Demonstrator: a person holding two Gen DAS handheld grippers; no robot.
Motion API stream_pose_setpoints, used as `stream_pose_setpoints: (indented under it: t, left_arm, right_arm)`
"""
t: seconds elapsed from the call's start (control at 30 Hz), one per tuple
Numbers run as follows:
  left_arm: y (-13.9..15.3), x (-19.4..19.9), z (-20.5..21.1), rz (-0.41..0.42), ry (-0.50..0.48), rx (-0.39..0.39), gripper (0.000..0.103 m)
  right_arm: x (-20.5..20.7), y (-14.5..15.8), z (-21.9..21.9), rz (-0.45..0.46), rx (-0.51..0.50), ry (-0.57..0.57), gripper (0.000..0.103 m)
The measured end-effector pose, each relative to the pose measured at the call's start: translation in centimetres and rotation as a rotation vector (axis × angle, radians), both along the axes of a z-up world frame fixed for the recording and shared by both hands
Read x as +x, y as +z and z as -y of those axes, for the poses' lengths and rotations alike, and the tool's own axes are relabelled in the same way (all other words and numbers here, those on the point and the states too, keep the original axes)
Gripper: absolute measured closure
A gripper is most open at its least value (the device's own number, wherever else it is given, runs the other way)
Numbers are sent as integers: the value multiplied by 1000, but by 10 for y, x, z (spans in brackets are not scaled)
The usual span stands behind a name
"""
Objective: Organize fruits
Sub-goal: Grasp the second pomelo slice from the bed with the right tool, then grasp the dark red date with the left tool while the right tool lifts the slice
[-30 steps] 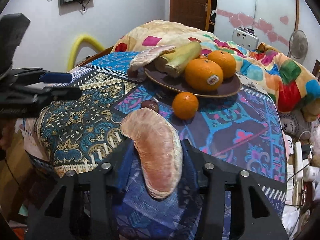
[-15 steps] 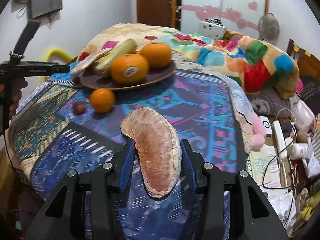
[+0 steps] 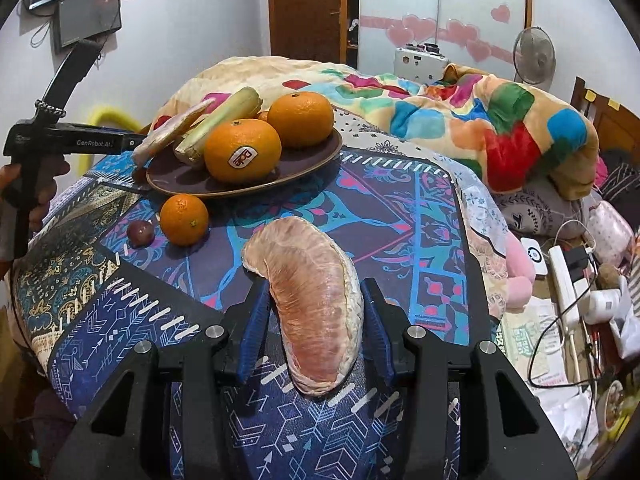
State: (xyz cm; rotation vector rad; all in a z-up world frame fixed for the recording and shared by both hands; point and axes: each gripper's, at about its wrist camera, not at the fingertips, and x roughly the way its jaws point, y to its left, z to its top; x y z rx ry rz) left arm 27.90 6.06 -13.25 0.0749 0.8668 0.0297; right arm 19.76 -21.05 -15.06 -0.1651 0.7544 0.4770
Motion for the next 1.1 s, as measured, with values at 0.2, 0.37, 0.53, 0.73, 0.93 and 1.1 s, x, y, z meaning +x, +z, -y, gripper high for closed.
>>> stream_pose_setpoints:
  t: [0.2, 0.37, 0.53, 0.73, 0.93, 1.1]
  left_arm:
    - [-3, -5, 10, -11, -43, 29, 50]
    - [-4, -11, 6, -19, -53, 15, 50]
    - [-5, -19, 3, -33, -79, -12, 50]
    - [-17, -24, 12, -60, -127, -7, 50]
    - [-26, -19, 15, -73, -132, -33, 74]
    - [-24, -20, 11, -71, -123, -50, 77]
  right_arm:
    - [2, 0, 0, -7, -1, 2, 60]
    - [2, 0, 0, -7, 2, 2, 60]
    - [2, 0, 0, -8, 3, 2, 60]
    - [2, 0, 0, -9, 4, 2, 60]
    - [1, 0, 0, -3, -5, 4, 60]
    - [0, 0, 2, -6, 5, 1, 60]
